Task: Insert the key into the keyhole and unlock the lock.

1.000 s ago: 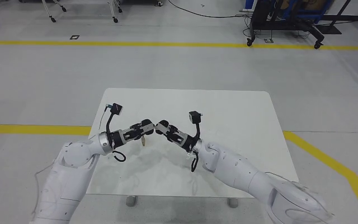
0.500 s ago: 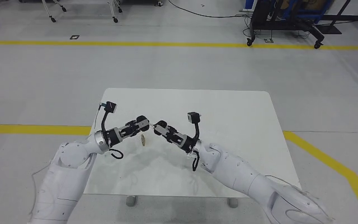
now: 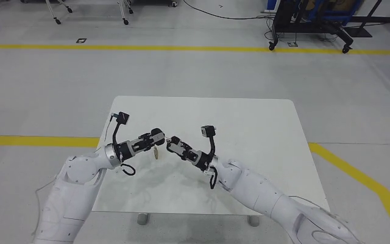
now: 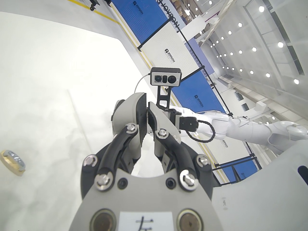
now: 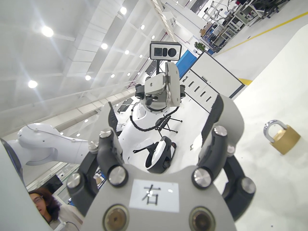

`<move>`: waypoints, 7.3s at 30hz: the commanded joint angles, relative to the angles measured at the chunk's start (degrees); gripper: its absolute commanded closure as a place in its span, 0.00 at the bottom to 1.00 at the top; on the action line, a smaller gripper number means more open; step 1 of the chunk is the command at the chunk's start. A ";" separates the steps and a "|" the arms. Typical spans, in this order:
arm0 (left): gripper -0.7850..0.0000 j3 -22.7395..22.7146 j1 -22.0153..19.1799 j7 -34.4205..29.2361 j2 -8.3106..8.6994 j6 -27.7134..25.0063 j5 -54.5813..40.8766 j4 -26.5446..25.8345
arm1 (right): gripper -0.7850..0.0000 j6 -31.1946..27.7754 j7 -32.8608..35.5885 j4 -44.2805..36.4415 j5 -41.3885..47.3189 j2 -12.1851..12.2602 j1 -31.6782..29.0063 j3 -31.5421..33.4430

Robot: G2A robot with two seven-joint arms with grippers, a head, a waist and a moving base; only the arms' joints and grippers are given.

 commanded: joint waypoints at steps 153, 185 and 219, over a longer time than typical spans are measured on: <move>1.00 -1.70 -6.40 -16.33 1.81 10.62 -9.44 10.91 | 1.00 -1.84 -6.66 -2.48 -27.41 -4.72 -9.15 20.27; 1.00 6.35 -10.88 -10.66 0.07 36.10 -19.96 16.83 | 1.00 20.11 -5.60 -14.59 -46.39 -2.02 -18.13 24.43; 1.00 11.24 -13.37 1.96 -0.79 50.19 -16.32 16.87 | 1.00 55.83 12.87 -40.39 -140.07 0.74 -24.93 16.10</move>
